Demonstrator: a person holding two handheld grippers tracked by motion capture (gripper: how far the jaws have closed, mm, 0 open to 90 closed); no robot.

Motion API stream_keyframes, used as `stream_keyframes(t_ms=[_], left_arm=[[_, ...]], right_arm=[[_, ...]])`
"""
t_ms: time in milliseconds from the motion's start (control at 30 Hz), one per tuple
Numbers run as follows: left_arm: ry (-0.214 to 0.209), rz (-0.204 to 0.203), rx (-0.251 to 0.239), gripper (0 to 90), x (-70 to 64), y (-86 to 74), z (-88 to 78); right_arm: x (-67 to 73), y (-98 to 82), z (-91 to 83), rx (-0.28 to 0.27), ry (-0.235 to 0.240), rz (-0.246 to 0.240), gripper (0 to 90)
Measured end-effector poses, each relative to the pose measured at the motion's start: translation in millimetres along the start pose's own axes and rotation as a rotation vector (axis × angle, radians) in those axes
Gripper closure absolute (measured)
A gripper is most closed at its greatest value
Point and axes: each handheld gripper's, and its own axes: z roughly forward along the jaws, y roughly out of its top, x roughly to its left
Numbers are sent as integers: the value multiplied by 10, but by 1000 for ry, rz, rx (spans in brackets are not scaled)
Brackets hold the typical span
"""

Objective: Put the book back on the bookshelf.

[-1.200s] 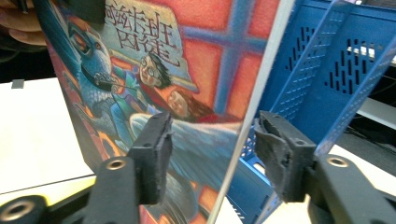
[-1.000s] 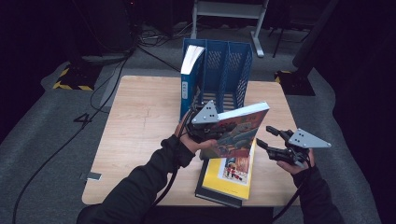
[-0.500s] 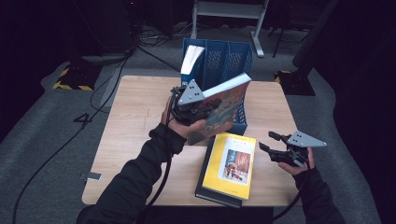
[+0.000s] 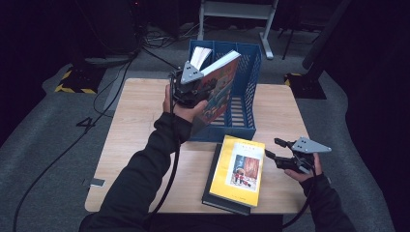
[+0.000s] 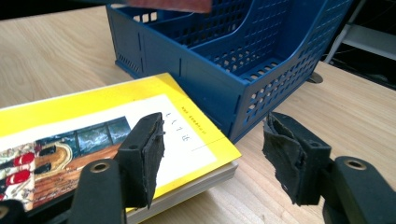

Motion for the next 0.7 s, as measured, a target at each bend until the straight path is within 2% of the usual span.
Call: stream_keyframes(t_ms=[67,100,200,233,267,300,333,467,533,700], left_arm=[[23,-7,15,744,11,35,104],[37,-27,22,744,30,55,185],[53,-47,22,743,63,64,278],[74,-76,19,744,89,70,368],[74,-76,19,744,89,70,368],[89,-76,26,744,98,85,450],[89,-76,26,743,98,85,450],[124,-73,36,743,101,132,628],[145,-92,44,743,104,153,713],[178,-98,62,743,111,186,907]], right_arm=[[23,-8,16,0,17,-9,386],[27,-10,13,-5,27,-13,385],[41,-11,9,-11,27,-23,385],[41,-12,8,-12,27,-23,385],[41,-12,8,-12,27,-23,385],[39,-19,12,-13,24,-23,385],[39,-19,12,-13,24,-23,385],[42,-31,14,-12,31,-27,384],[46,-41,27,-8,41,-32,385],[91,-50,51,12,53,-62,384]])
